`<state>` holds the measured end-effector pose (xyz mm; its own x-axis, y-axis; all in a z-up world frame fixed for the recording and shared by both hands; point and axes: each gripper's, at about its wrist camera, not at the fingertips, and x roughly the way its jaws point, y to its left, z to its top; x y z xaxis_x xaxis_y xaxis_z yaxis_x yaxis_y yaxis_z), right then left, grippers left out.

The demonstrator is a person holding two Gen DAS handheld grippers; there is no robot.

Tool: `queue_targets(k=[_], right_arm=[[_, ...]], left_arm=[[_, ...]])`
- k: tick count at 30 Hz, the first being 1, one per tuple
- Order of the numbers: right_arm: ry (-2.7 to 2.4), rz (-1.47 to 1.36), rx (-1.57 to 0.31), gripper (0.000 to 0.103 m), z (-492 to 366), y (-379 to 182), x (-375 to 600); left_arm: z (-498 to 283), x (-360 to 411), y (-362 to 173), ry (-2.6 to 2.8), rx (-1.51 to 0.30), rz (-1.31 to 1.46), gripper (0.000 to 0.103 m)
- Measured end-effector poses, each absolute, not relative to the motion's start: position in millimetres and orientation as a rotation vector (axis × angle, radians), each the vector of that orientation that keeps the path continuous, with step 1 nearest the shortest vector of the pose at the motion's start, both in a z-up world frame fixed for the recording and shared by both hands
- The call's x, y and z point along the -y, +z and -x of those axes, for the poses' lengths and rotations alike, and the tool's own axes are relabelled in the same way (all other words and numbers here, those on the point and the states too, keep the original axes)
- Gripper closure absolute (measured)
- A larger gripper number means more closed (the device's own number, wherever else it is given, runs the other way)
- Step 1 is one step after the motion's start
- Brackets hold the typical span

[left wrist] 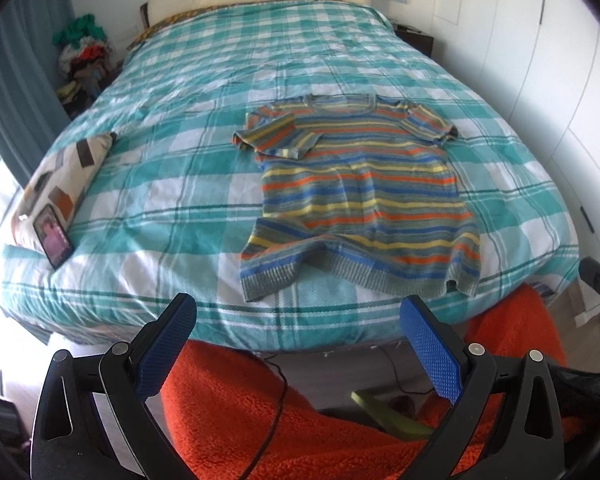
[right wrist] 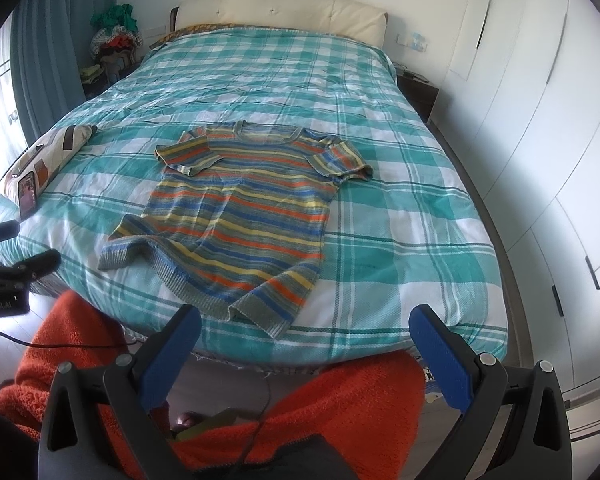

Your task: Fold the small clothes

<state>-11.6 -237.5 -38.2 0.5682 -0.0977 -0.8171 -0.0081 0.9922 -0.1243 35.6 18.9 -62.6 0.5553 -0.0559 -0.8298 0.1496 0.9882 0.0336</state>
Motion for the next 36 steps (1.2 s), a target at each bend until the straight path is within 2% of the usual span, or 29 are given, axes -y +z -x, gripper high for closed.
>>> queue_targets(k=[5, 9, 11, 13, 16, 17, 18, 19, 20, 21, 27, 32, 34, 36], right_arm=[[0.084, 0.025, -0.947, 0.0, 4, -60, 262], [0.203, -0.19, -1.121, 0.001, -23, -132, 306], [0.269, -0.315, -1.214, 0.008, -37, -168, 319], [0.32, -0.449, -1.298, 0.024, -52, -205, 325], [0.338, -0.595, -1.362, 0.039, -73, -251, 326], [0.333, -0.619, -1.373, 0.043, -78, -262, 324], [0.341, -0.644, -1.376, 0.057, -82, -268, 323], [0.356, -0.671, -1.374, 0.079, -85, -273, 322], [0.358, -0.68, -1.376, 0.091, -85, -274, 322], [0.36, -0.687, -1.375, 0.098, -84, -272, 323], [0.361, -0.616, -1.328, 0.099, -55, -209, 349], [0.307, -0.543, -1.351, 0.099, -49, -199, 370], [0.267, -0.532, -1.379, 0.099, -53, -212, 374], [0.248, -0.533, -1.398, 0.099, -57, -221, 377]], left_arm=[[-59, -62, -100, -0.131, -0.966, -0.059, 0.001], [-96, -116, -164, -0.142, -1.049, 0.104, 0.001], [-115, -138, -197, -0.15, -1.107, 0.234, 0.002], [-127, -148, -218, -0.173, -1.134, 0.332, 0.004], [-135, -140, -226, -0.208, -1.142, 0.353, 0.008], [-136, -131, -224, -0.227, -1.137, 0.309, 0.016], [-137, -127, -224, -0.245, -1.135, 0.267, 0.024], [-139, -120, -224, -0.27, -1.144, 0.231, 0.047], [-141, -114, -226, -0.298, -1.167, 0.217, 0.085], [-144, -114, -228, -0.33, -1.19, 0.231, 0.1], [-114, -116, -193, -0.513, -1.191, 0.252, 0.101], [-107, -110, -191, -0.491, -1.23, 0.075, 0.1], [-116, -111, -207, -0.451, -1.261, 0.066, 0.096], [-121, -114, -217, -0.451, -1.276, 0.128, 0.079]])
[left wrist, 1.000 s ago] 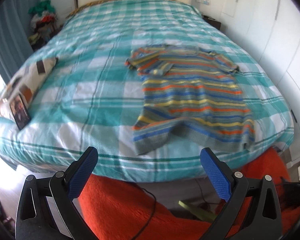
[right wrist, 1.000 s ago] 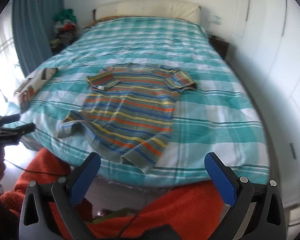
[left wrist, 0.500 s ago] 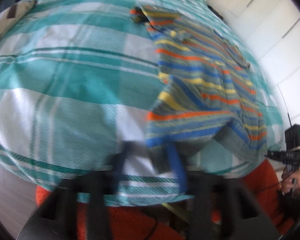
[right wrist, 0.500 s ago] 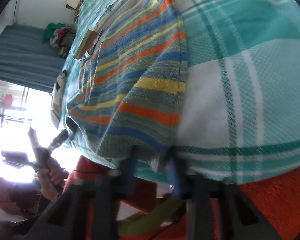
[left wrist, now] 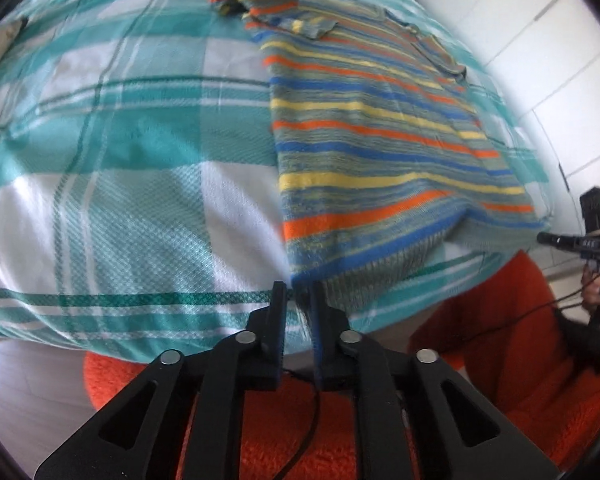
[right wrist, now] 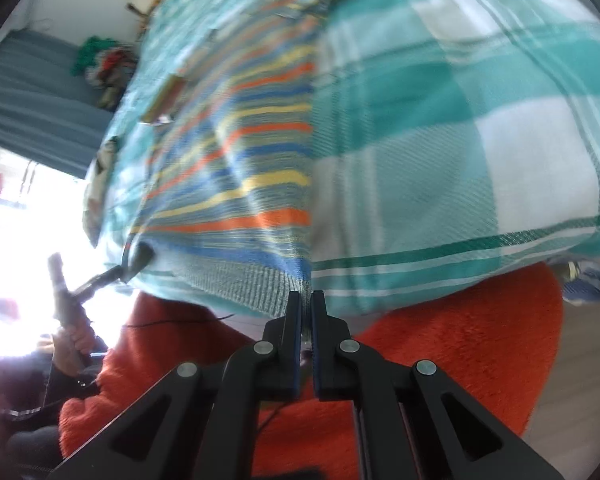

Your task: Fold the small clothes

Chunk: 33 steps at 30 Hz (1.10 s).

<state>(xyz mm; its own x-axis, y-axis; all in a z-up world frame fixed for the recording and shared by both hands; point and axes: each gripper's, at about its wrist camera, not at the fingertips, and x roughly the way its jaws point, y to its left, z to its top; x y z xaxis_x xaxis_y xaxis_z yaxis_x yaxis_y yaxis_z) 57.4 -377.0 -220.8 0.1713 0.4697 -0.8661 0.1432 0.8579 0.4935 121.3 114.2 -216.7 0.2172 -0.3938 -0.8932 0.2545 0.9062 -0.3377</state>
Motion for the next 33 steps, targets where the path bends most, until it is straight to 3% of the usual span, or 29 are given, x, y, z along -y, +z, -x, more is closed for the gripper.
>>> queue_targets(k=[1, 3, 4, 5, 6, 15, 22, 29, 30, 32, 33], right_arm=[[0.242, -0.519, -1.402, 0.099, -59, -221, 377], [0.25, -0.505, -1.399, 0.099, -64, -219, 378], [0.26, -0.492, -1.397, 0.099, -66, -214, 378], [0.266, -0.479, -1.394, 0.099, -66, -211, 379], [0.274, -0.464, -1.392, 0.099, -68, -205, 379], [0.324, -0.507, -1.352, 0.099, -69, -171, 389], [0.214, -0.378, -1.554, 0.103, -61, -248, 372], [0.193, -0.384, -1.481, 0.103, -50, -237, 380], [0.187, -0.414, -1.454, 0.1, -52, -234, 385], [0.172, -0.465, -1.409, 0.082, -55, -229, 395], [0.167, -0.484, -1.377, 0.058, -56, -225, 399]], left_arm=[[-122, -114, -219, -0.451, -1.273, 0.155, 0.06], [-122, -113, -222, -0.458, -1.258, 0.191, 0.051], [-123, -109, -225, -0.456, -1.263, 0.197, 0.052], [-123, -106, -226, -0.457, -1.267, 0.198, 0.082], [-123, -101, -228, -0.462, -1.281, 0.194, 0.101], [-125, -133, -181, -0.557, -1.229, 0.278, 0.101], [-125, -108, -229, -0.454, -1.383, 0.052, 0.101], [-120, -87, -231, -0.422, -1.355, -0.105, 0.099], [-121, -83, -235, -0.413, -1.354, -0.127, 0.098], [-120, -82, -235, -0.396, -1.352, -0.135, 0.09], [-119, -79, -234, -0.392, -1.348, -0.129, 0.085]])
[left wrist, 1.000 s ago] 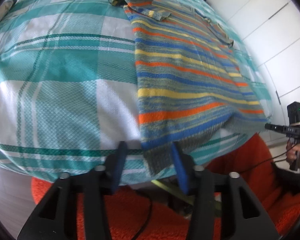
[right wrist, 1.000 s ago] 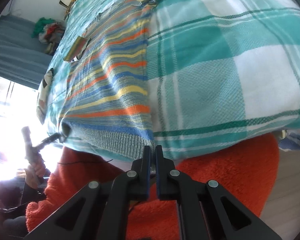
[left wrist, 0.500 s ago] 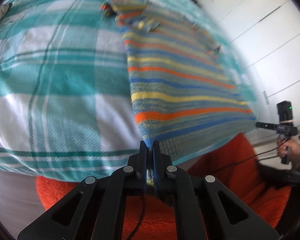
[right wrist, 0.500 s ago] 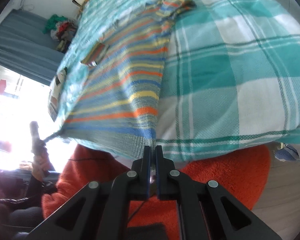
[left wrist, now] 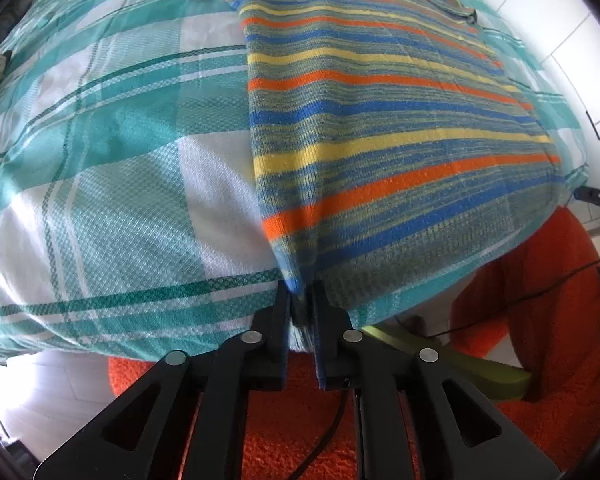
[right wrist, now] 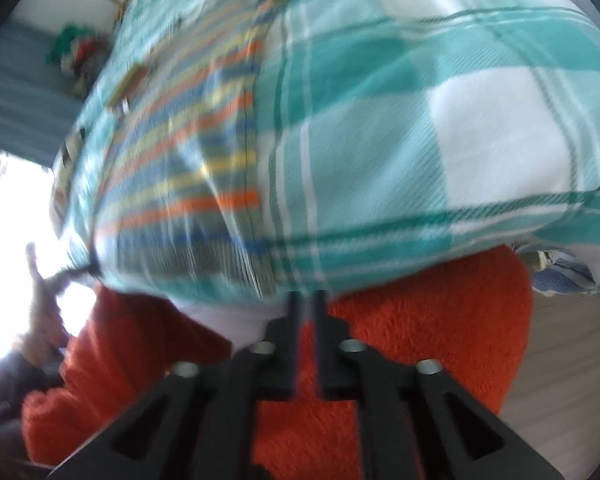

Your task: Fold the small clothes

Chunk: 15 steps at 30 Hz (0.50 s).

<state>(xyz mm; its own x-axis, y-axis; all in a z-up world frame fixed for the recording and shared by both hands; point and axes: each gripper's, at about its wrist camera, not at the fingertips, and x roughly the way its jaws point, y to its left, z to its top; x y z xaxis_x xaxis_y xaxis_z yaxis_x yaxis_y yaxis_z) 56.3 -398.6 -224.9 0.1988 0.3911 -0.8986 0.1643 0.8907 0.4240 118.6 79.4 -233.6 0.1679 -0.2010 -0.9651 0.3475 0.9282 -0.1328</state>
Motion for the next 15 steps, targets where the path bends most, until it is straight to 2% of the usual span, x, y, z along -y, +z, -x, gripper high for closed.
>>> queue_targets(k=[1, 2, 4, 7, 8, 9, 10, 15], right_arm=[[0.174, -0.505, -1.338, 0.049, -57, -220, 401], [0.184, -0.524, -1.317, 0.049, -57, -218, 402], [0.21, -0.572, -1.295, 0.049, -62, -221, 401], [0.253, -0.608, -1.28, 0.049, -73, -235, 392], [0.27, -0.617, -1.287, 0.05, -78, -242, 386], [0.288, -0.624, -1.299, 0.06, -82, -247, 382], [0.307, -0.619, -1.333, 0.096, -85, -255, 376], [0.182, -0.494, -1.411, 0.1, -71, -250, 366]], left_arm=[[-114, -81, -230, -0.39, -1.342, -0.12, 0.069], [-109, -86, -224, -0.391, -1.32, -0.104, 0.054], [-101, -95, -212, -0.392, -1.253, -0.061, 0.039], [-110, -97, -216, -0.358, -1.226, 0.011, 0.037], [-118, -97, -223, -0.354, -1.238, 0.042, 0.048], [-121, -96, -231, -0.347, -1.262, 0.072, 0.067], [-123, -95, -240, -0.347, -1.303, 0.103, 0.097], [-107, -93, -235, -0.306, -1.271, 0.048, 0.1]])
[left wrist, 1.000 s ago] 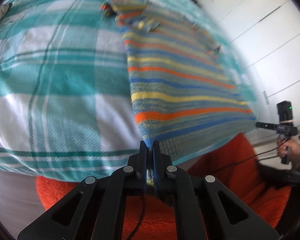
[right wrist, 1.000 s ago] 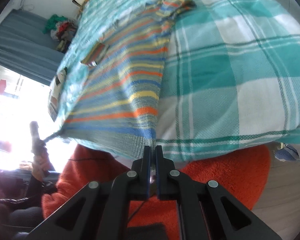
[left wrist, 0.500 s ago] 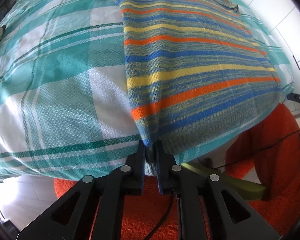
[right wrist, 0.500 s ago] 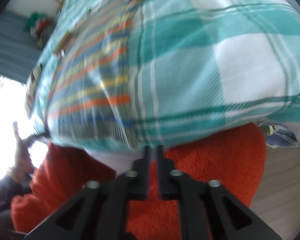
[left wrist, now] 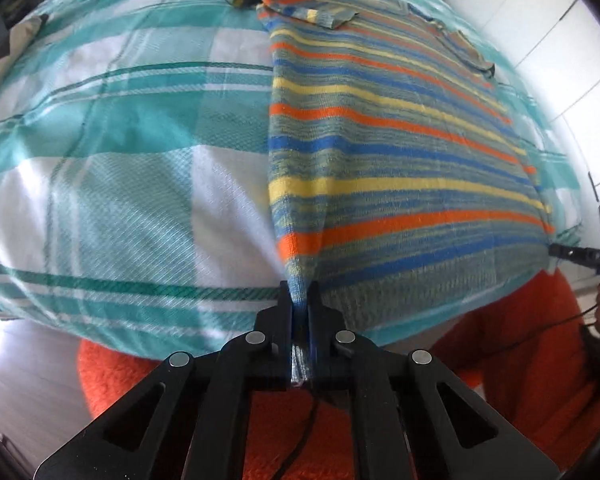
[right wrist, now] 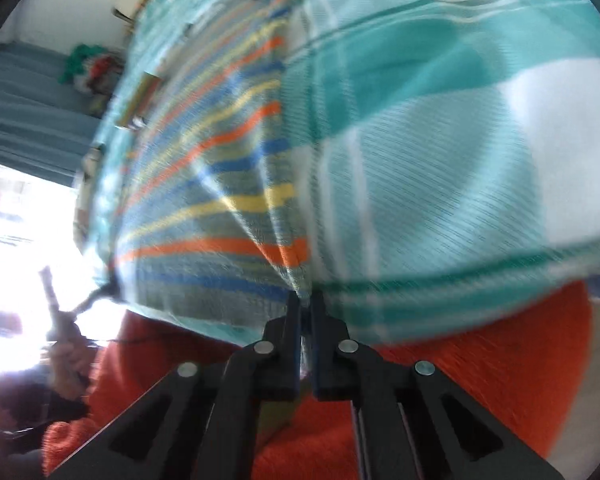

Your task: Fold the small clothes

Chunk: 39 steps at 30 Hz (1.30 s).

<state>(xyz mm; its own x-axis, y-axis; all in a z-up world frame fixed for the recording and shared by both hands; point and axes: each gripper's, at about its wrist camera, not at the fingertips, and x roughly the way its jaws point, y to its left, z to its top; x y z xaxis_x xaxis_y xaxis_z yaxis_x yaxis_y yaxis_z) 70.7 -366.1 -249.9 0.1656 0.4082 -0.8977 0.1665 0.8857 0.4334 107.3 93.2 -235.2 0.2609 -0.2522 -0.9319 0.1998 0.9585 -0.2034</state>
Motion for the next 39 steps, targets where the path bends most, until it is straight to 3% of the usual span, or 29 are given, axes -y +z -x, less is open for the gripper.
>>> queue_targets(k=[6, 7, 9, 10, 11, 12, 13, 17, 20, 22, 25, 30, 31, 32, 33, 39], right_arm=[[0.13, -0.468, -1.457, 0.1, -79, -274, 351], [0.132, -0.465, -1.456, 0.1, -80, -273, 351], [0.148, -0.452, -1.458, 0.099, -80, -270, 350], [0.159, -0.445, -1.473, 0.089, -79, -266, 352], [0.163, -0.439, -1.484, 0.083, -76, -262, 358], [0.168, -0.417, -1.491, 0.068, -74, -253, 364], [0.158, -0.359, -1.482, 0.061, -74, -241, 371], [0.097, -0.003, -1.377, 0.06, -112, -187, 383], [0.143, 0.16, -1.219, 0.046, -171, -148, 371], [0.229, 0.244, -1.095, 0.032, -221, -137, 348], [0.276, 0.396, -1.008, 0.032, -289, -161, 302], [0.185, 0.602, -1.039, 0.035, -366, -243, 250], [0.166, 0.619, -1.076, 0.041, -375, -259, 250], [0.163, 0.595, -1.112, 0.053, -378, -265, 259], [0.151, 0.534, -1.132, 0.098, -381, -264, 272], [-0.156, -0.153, -1.004, 0.101, -360, -199, 456]], left_arm=[[-117, -75, -252, -0.253, -1.299, -0.07, 0.098], [-116, -73, -250, -0.25, -1.296, -0.095, 0.093], [-112, -69, -246, -0.238, -1.299, -0.15, 0.075], [-108, -70, -243, -0.211, -1.313, -0.185, 0.046], [-103, -72, -237, -0.182, -1.306, -0.203, 0.028], [-98, -76, -229, -0.16, -1.278, -0.205, 0.026], [-92, -84, -220, -0.148, -1.251, -0.193, 0.026], [-82, -115, -187, -0.05, -1.177, -0.066, 0.025], [-85, -125, -166, -0.018, -1.106, 0.088, 0.023], [-83, -124, -158, -0.022, -1.071, 0.184, 0.021], [-82, -114, -152, -0.024, -1.077, 0.247, 0.021], [-45, -124, -140, 0.048, -1.072, 0.242, 0.021], [-37, -130, -139, 0.07, -1.075, 0.243, 0.02], [-29, -139, -140, 0.097, -1.077, 0.254, 0.02], [-21, -149, -141, 0.124, -1.078, 0.274, 0.02], [-6, -186, -162, 0.194, -1.095, 0.438, 0.02]])
